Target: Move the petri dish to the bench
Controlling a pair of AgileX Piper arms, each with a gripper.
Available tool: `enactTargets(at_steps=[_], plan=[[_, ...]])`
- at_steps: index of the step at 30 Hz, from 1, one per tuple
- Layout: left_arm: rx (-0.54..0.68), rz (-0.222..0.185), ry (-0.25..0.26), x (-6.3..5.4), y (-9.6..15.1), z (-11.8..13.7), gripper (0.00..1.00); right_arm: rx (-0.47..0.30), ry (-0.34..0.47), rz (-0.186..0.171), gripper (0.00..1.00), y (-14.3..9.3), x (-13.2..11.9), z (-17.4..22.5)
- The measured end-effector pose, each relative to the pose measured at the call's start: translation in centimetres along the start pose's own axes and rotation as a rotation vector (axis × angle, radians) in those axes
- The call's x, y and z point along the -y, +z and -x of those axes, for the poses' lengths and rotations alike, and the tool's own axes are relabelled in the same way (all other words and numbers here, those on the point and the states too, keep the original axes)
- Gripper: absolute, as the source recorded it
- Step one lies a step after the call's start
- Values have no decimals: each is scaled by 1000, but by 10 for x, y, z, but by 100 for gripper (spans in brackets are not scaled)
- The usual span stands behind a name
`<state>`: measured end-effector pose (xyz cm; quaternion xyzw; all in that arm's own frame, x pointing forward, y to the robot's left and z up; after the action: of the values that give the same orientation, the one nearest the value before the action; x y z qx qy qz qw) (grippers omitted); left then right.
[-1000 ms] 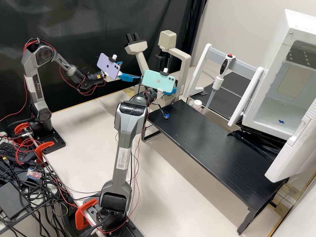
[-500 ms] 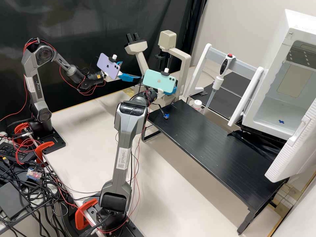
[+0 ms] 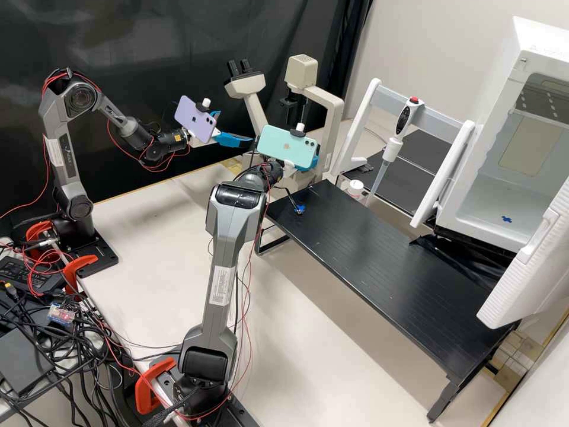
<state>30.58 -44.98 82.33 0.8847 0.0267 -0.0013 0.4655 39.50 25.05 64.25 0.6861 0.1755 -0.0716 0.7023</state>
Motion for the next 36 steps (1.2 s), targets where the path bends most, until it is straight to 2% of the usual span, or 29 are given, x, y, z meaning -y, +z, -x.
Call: enactTargets(at_steps=[8, 18, 22, 28, 36], plan=[[0, 0, 0, 0, 0, 0, 100, -12, 21, 8, 0, 2, -1, 3], [0, 0, 0, 0, 0, 0, 100, -47, 37, 52, 0, 0, -4, 10], [0, 0, 0, 0, 0, 0, 100, -70, 45, 52, 0, -4, -4, 15], [0, 0, 0, 0, 0, 0, 100, -100, 39, 68, 0, -8, -5, 20], [0, 0, 0, 0, 0, 0, 100, -92, 20, 84, 0, -3, -6, 35]])
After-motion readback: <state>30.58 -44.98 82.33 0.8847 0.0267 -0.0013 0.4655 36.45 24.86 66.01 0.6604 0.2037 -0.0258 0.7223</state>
